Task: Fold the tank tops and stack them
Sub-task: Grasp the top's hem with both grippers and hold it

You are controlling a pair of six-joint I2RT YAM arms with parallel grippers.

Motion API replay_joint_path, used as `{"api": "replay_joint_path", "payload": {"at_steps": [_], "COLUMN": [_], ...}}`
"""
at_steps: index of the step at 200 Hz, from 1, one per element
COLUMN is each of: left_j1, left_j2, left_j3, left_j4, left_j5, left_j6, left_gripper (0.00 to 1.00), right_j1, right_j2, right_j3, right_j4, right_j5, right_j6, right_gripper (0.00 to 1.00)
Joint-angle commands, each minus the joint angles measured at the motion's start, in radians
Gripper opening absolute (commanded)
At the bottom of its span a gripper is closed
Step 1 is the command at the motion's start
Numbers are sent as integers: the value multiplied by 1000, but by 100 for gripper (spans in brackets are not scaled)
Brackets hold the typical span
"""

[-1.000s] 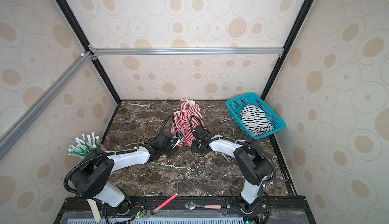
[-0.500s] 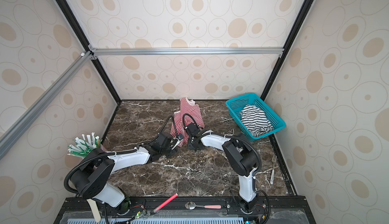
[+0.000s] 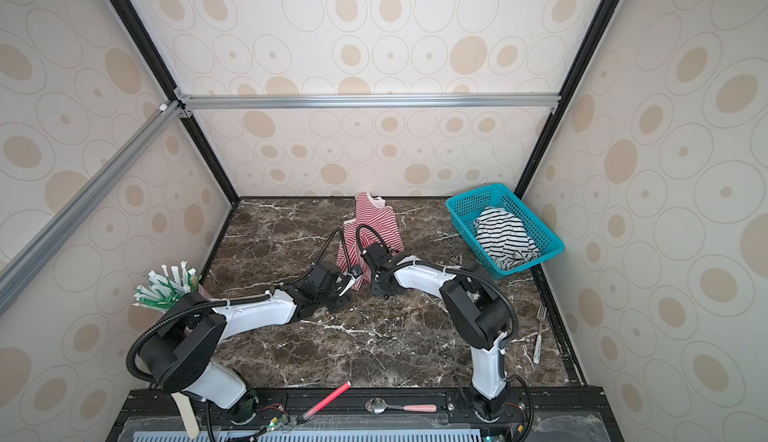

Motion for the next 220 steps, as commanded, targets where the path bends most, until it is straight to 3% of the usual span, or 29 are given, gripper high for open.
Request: {"api": "replay_joint_path", "payload": {"at_steps": [1, 43, 113, 158, 220], "left_j1": [-1, -5, -15, -16, -16], "left_j2": [19, 61, 132, 155, 200], "left_j3": [42, 84, 110, 118, 153], "left_j4": [-20, -4, 60, 47, 0], "left_j5": [42, 59, -38, -43, -66], "left_j6": [1, -3, -22, -14, -8], "left_gripper": [58, 58, 54, 49, 27], "right_j1": [12, 15, 31, 32, 32], "right_j2": [-97, -140, -119, -124, -146], "right_j3": [1, -11, -19, -35, -59], "right_j4": [-72, -84, -65, -62, -57], "right_j5": [41, 29, 7, 4, 2], "right_j6": [-25, -30, -17, -12, -7], "right_gripper": [0, 0, 0, 0, 0]}}
